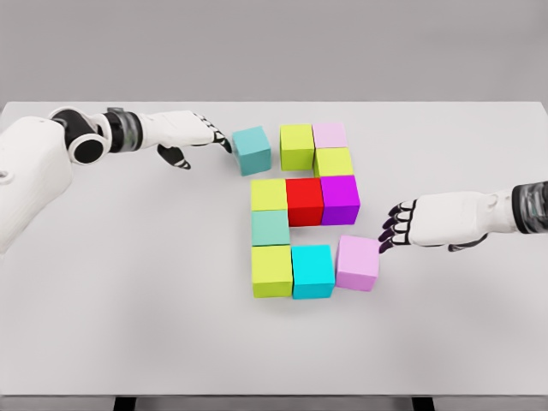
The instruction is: Assemble the squares on the desktop into the number 2
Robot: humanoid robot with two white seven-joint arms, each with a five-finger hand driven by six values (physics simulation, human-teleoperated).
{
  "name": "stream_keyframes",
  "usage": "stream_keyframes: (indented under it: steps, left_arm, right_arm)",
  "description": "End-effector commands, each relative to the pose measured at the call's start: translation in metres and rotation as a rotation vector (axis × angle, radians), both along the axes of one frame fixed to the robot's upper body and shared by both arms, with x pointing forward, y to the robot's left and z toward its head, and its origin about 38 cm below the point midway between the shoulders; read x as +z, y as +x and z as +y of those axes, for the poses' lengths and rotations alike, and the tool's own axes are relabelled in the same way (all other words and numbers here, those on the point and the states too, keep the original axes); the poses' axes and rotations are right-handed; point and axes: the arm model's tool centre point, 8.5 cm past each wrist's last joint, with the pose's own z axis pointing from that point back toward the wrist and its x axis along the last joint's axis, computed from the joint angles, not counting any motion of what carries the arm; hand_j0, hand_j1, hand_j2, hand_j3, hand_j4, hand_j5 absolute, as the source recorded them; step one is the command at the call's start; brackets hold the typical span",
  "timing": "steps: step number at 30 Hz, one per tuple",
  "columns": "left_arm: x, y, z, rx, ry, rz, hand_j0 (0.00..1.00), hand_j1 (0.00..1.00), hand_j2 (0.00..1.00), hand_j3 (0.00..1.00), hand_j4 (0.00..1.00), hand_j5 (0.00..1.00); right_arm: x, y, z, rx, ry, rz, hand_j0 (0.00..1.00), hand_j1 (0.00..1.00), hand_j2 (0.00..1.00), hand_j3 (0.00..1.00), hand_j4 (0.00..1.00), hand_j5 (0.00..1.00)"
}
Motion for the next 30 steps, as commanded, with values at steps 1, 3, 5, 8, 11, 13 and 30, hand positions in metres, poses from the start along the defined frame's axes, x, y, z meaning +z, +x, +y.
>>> stream_keyframes:
  steps: [1, 3, 5, 8, 11, 13, 30]
  left_arm:
    - [0.001, 0.001, -0.002, 0.002, -0.009, 0.003, 0.83, 0.83, 0.83, 0.83, 0.83, 0.83]
    - [0.001, 0.001, -0.003, 0.002, -0.010, 0.003, 0.83, 0.83, 0.83, 0.83, 0.83, 0.83]
    - [0.001, 0.001, -0.003, 0.003, -0.009, 0.004, 0.83, 0.83, 0.83, 0.83, 0.83, 0.83]
    - [0.000, 0.001, 0.000, 0.009, -0.009, 0.005, 0.83, 0.83, 0.83, 0.83, 0.83, 0.83]
    - [0.002, 0.004, 0.003, 0.022, -0.009, 0.006, 0.84, 0.84, 0.84, 0.84, 0.84, 0.84]
    - [0.002, 0.005, 0.000, 0.027, -0.016, 0.007, 0.84, 0.84, 0.84, 0.84, 0.84, 0.84]
    - [0.004, 0.013, -0.010, 0.042, -0.032, 0.016, 0.85, 0.85, 0.85, 0.85, 0.85, 0.85]
  right_arm:
    - [0.001, 0.000, 0.002, 0.002, 0.008, 0.001, 0.95, 0.95, 0.95, 0.95, 0.95, 0.95]
    - [0.000, 0.000, 0.005, 0.009, 0.011, 0.001, 0.95, 0.95, 0.95, 0.95, 0.95, 0.95]
    - [0.000, 0.000, 0.006, 0.011, 0.011, 0.002, 0.95, 0.95, 0.95, 0.95, 0.95, 0.95]
    - [0.002, 0.002, 0.007, 0.011, 0.016, -0.003, 0.95, 0.95, 0.95, 0.95, 0.95, 0.95]
    - [0.002, 0.002, 0.007, 0.011, 0.018, -0.005, 0.95, 0.95, 0.95, 0.95, 0.95, 0.95]
    - [0.003, 0.002, 0.007, 0.011, 0.019, -0.005, 0.95, 0.95, 0.95, 0.95, 0.95, 0.95]
    - [0.007, 0.007, 0.007, 0.004, 0.043, -0.026, 0.95, 0.95, 0.95, 0.95, 0.95, 0.95]
